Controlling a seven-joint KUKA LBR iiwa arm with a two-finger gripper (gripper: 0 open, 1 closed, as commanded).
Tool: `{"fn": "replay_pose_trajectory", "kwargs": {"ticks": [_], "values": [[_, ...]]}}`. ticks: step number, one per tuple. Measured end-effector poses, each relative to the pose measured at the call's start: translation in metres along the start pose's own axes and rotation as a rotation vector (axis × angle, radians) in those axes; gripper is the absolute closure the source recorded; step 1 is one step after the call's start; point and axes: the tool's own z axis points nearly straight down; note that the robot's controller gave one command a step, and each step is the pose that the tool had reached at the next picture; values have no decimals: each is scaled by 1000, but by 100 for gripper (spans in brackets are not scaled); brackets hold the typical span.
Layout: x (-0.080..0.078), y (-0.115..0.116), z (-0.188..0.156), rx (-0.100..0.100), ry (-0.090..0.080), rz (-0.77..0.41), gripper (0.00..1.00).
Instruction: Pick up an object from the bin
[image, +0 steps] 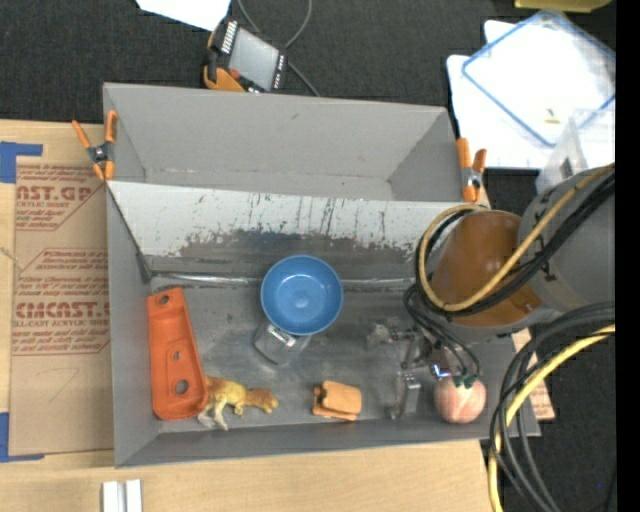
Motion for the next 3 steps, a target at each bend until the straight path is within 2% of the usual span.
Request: {"fn": "replay_pose_trajectory", "kwargs": {"ticks": [1,2,3], "values": [[-1,-7,4,3,-12,48,0],[-23,19,-20,1,-1,435,100],[-23,18,-20,1,-1,435,0]]}}
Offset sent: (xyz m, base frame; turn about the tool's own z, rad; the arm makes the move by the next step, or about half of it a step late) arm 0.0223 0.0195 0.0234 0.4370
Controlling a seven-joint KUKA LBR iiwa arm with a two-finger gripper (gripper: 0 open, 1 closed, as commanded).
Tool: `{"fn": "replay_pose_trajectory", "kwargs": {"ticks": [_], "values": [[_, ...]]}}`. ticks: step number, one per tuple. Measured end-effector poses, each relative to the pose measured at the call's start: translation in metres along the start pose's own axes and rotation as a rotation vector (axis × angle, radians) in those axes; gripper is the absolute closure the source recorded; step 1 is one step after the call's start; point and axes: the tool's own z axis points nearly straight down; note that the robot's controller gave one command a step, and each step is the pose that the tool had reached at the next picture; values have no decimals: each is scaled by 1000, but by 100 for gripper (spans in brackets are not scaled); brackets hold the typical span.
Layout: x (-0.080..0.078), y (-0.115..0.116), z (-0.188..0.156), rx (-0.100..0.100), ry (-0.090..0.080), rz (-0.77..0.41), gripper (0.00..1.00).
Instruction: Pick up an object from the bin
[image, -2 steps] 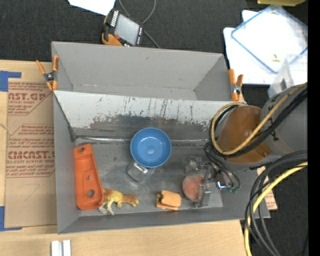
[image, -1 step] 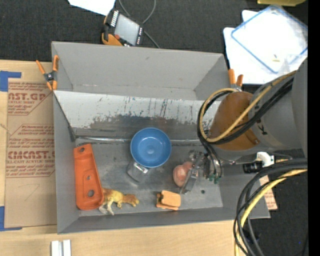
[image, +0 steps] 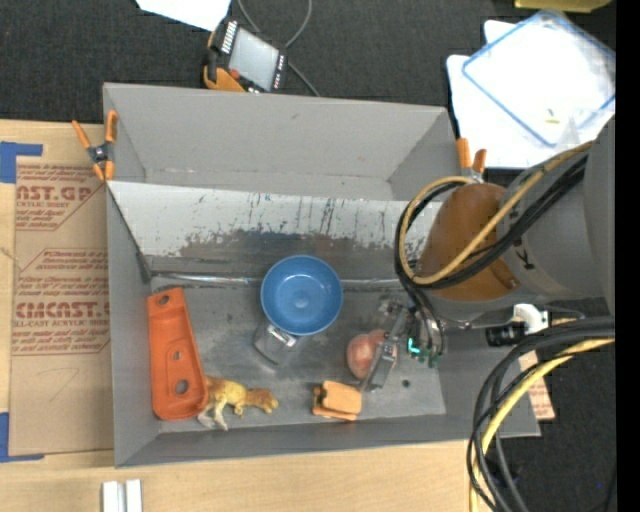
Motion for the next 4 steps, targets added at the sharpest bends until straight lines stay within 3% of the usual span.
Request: {"fn": "replay_pose_trajectory", "kwargs": {"ticks": [1,2,3,4], "values": [[0,0,0,0,0,0,100],[0,0,0,0,0,0,100],[21,-9,13,-2,-5,-156,100],[16,-10,-93,0,3,-101,100]]}}
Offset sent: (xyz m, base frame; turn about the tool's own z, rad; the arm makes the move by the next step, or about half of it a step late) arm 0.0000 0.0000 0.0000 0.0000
